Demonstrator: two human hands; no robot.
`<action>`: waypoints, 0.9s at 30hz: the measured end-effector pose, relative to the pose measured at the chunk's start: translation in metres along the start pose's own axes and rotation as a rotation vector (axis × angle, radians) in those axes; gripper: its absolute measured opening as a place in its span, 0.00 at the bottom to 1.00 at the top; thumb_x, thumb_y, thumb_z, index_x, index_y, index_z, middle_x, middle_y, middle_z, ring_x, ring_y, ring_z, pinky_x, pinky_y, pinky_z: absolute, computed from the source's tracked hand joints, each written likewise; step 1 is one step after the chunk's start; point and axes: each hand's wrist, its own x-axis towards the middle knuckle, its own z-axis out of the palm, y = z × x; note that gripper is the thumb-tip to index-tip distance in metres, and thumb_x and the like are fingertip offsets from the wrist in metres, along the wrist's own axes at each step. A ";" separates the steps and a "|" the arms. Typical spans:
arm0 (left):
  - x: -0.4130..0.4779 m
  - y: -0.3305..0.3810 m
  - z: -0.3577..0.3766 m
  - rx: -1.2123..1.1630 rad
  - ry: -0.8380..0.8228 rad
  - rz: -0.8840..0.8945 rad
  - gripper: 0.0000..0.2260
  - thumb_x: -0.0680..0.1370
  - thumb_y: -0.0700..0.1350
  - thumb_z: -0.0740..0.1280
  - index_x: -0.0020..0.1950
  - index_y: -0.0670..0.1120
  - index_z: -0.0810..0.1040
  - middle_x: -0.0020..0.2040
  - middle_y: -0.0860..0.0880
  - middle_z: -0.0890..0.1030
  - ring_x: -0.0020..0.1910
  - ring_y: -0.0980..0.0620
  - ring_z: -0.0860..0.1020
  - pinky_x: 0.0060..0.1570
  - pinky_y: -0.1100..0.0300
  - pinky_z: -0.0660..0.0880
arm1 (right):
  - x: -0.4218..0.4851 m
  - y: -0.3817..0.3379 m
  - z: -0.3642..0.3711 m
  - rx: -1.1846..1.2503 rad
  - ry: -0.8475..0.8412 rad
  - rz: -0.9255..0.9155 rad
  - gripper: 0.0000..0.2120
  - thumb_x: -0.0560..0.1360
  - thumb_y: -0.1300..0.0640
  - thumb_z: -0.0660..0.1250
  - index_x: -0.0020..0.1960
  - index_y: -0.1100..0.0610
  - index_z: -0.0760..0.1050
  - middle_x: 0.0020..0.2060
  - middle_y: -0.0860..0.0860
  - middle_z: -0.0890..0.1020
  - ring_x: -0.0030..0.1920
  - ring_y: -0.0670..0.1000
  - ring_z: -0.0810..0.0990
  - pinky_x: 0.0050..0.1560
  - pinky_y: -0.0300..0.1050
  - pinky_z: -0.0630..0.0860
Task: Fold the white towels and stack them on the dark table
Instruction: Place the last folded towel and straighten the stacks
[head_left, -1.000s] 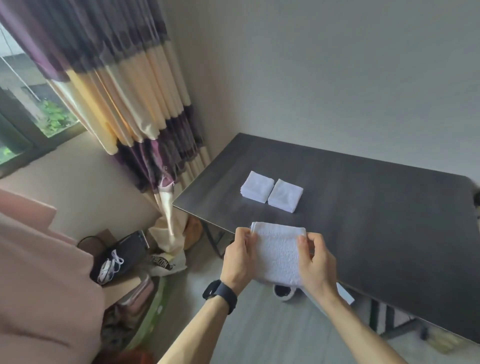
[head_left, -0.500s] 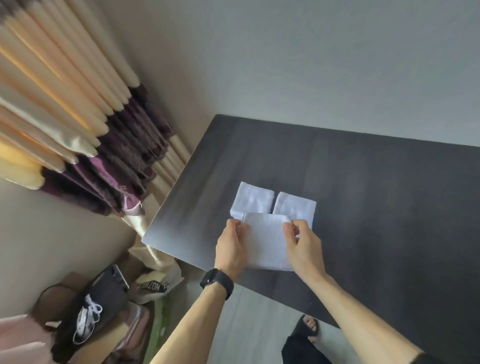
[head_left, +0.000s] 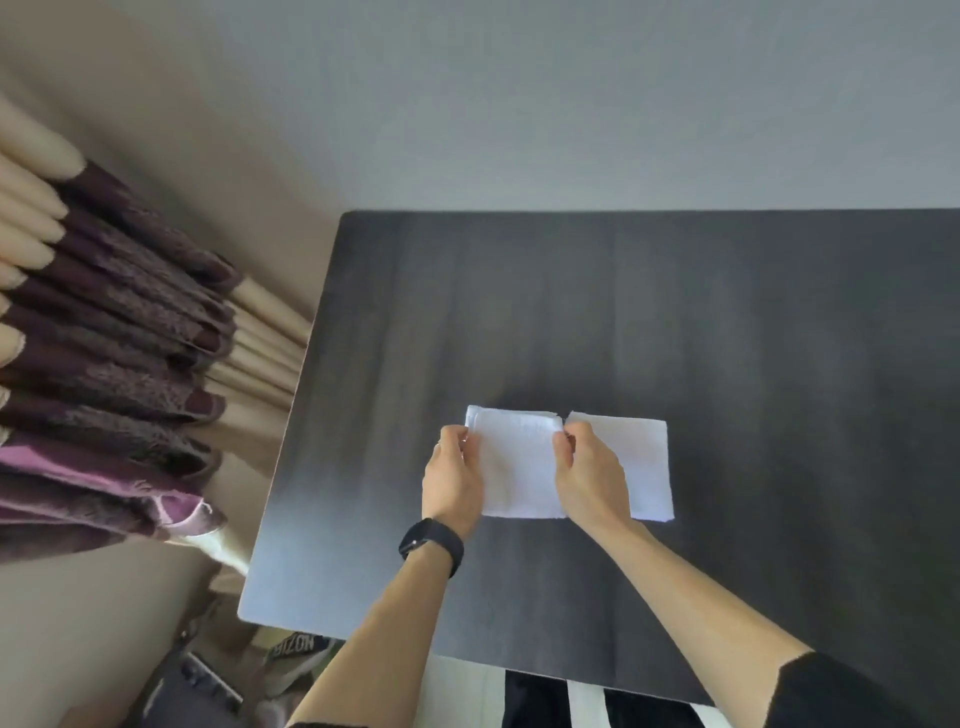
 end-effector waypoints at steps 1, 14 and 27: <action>0.008 -0.003 -0.001 -0.003 -0.018 -0.002 0.06 0.84 0.53 0.54 0.54 0.54 0.69 0.51 0.54 0.77 0.48 0.52 0.76 0.40 0.58 0.70 | 0.004 -0.001 0.006 -0.006 -0.001 0.016 0.12 0.84 0.47 0.52 0.51 0.53 0.69 0.40 0.48 0.78 0.41 0.54 0.77 0.42 0.53 0.76; 0.037 -0.025 -0.005 -0.014 -0.094 0.031 0.10 0.82 0.56 0.58 0.57 0.54 0.73 0.53 0.56 0.76 0.48 0.63 0.74 0.49 0.56 0.73 | 0.005 -0.008 0.034 -0.030 0.162 0.079 0.10 0.84 0.49 0.56 0.55 0.52 0.73 0.50 0.47 0.82 0.44 0.52 0.80 0.43 0.45 0.73; 0.020 -0.049 0.013 0.607 -0.021 0.690 0.31 0.80 0.55 0.61 0.80 0.48 0.56 0.81 0.48 0.55 0.79 0.48 0.54 0.73 0.43 0.58 | -0.026 0.002 0.049 -0.420 0.156 -0.281 0.27 0.84 0.48 0.42 0.75 0.56 0.67 0.76 0.53 0.66 0.77 0.55 0.63 0.73 0.56 0.67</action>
